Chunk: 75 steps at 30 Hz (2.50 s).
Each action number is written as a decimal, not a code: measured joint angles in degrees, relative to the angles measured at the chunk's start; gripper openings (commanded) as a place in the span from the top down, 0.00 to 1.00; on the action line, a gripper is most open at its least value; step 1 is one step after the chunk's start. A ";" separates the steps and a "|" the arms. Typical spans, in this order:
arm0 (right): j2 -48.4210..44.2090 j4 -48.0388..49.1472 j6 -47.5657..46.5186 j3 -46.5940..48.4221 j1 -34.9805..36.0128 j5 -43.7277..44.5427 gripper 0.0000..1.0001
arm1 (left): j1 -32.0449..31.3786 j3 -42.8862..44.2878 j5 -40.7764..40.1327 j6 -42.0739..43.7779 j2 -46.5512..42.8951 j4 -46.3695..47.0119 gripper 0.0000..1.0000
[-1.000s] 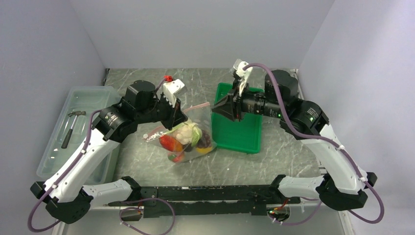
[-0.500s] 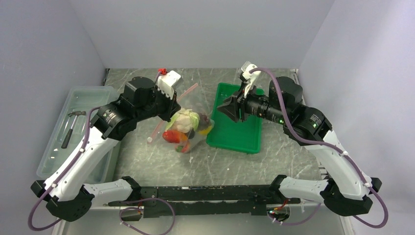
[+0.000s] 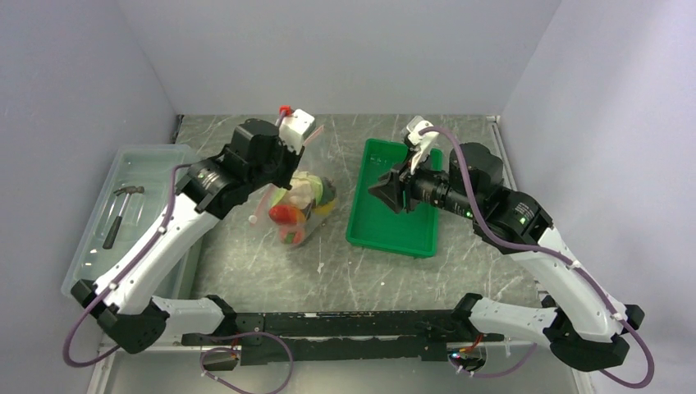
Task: Place the food in the zip-top bag and seal the zipper
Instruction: Place the zipper food storage bag at the center of the board.
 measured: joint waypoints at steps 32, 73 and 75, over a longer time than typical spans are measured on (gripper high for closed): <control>-6.29 2.60 0.68 -9.42 -0.07 0.09 0.58 | 16.09 -3.13 -8.59 15.74 17.51 20.04 1.00; -9.81 3.52 2.86 -17.42 -0.07 5.75 0.31 | -2.69 -33.70 4.83 -15.91 -1.11 18.08 0.75; -9.90 4.13 3.06 -17.79 -0.07 6.25 0.30 | -3.74 -34.23 4.92 -16.68 -2.27 18.38 0.72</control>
